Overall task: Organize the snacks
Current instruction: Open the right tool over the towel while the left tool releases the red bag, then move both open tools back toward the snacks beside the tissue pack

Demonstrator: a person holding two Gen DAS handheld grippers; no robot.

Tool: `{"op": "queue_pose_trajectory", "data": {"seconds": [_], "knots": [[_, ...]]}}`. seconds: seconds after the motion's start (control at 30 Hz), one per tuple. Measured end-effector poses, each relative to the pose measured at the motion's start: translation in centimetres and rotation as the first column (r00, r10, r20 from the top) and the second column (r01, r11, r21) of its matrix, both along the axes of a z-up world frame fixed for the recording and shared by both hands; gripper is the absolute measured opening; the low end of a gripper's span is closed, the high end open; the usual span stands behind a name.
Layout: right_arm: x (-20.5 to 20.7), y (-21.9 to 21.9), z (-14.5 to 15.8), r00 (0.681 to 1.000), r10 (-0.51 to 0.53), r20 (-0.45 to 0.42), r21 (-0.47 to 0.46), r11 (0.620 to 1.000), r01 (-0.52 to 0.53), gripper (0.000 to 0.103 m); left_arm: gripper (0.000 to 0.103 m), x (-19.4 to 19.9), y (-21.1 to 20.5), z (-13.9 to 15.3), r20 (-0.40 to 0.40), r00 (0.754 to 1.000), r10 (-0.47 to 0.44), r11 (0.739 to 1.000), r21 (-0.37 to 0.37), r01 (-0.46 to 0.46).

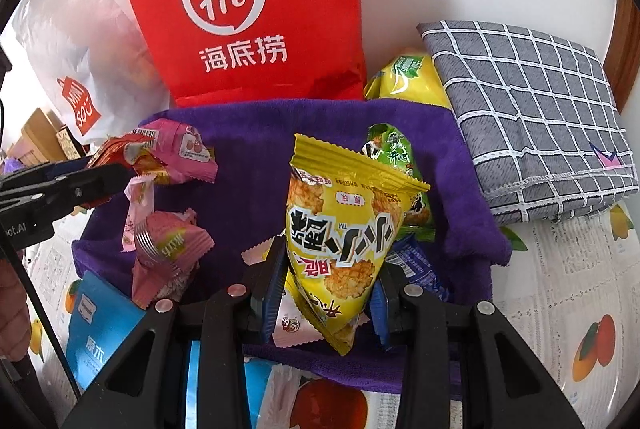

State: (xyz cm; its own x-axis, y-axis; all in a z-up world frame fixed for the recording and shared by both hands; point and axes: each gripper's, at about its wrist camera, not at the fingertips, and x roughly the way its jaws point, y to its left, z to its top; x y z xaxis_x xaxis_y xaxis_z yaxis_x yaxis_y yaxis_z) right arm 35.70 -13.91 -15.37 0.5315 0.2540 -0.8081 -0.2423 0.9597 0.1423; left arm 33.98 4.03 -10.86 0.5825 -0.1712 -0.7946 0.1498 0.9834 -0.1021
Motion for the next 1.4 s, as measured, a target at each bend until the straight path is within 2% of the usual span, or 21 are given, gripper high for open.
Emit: {"op": "queue_pose_trajectory", "data": {"seconds": [0.3, 0.43, 0.57, 0.6, 0.67, 0.73, 0.8, 0.87, 0.97, 1.13, 1.4], "knots": [[0.3, -0.1, -0.3, 1.000, -0.001, -0.008, -0.013, 1.000, 0.001, 0.038, 0.042, 0.5, -0.8, -0.6, -0.013, 1.000, -0.014, 1.000, 0.000, 0.014], [0.5, -0.3, -0.3, 1.000, -0.002, -0.004, -0.010, 1.000, 0.002, 0.038, 0.042, 0.6, -1.1, -0.6, -0.012, 1.000, -0.007, 1.000, 0.026, 0.007], [0.5, -0.3, -0.3, 1.000, 0.003, -0.007, -0.004, 1.000, -0.003, 0.039, 0.042, 0.6, -0.9, -0.4, -0.013, 1.000, -0.002, 1.000, 0.007, 0.002], [0.6, -0.2, -0.3, 1.000, 0.001, -0.007, -0.010, 1.000, -0.001, 0.040, 0.043, 0.6, -0.9, -0.3, -0.012, 1.000, 0.002, 1.000, 0.002, -0.002], [0.7, -0.2, -0.3, 1.000, -0.010, -0.010, -0.024, 1.000, 0.010, 0.053, 0.056, 0.6, -0.7, -0.1, -0.012, 1.000, 0.013, 1.000, 0.001, -0.013], [0.6, -0.3, -0.1, 1.000, -0.018, -0.010, -0.020, 1.000, 0.018, 0.058, 0.061, 0.4, -0.4, 0.2, -0.003, 0.999, 0.038, 0.999, -0.001, -0.038], [0.5, -0.4, 0.4, 1.000, -0.015, -0.007, 0.004, 1.000, 0.015, 0.060, 0.061, 0.2, -0.1, 0.5, -0.006, 0.999, 0.038, 0.999, -0.018, -0.038], [0.1, -0.6, 1.3, 1.000, -0.016, 0.012, 0.029, 0.999, 0.015, 0.066, 0.061, -0.2, 0.1, 1.0, -0.004, 0.999, 0.045, 0.999, -0.023, -0.045], [-0.7, -0.7, 3.1, 0.997, -0.020, 0.068, 0.036, 0.999, 0.017, 0.071, 0.061, -1.1, 0.3, 1.9, 0.011, 0.999, 0.049, 0.999, -0.017, -0.049], [-2.7, -0.8, 5.6, 0.993, -0.012, 0.119, 0.025, 1.000, 0.009, 0.073, 0.061, -3.4, 0.6, 3.5, 0.031, 0.999, 0.045, 0.999, -0.016, -0.045], [-8.3, -1.1, 7.5, 0.992, -0.017, 0.122, 0.021, 1.000, 0.015, 0.073, 0.061, -8.1, 2.0, 4.9, 0.041, 0.997, 0.066, 0.998, -0.025, -0.065]]}}
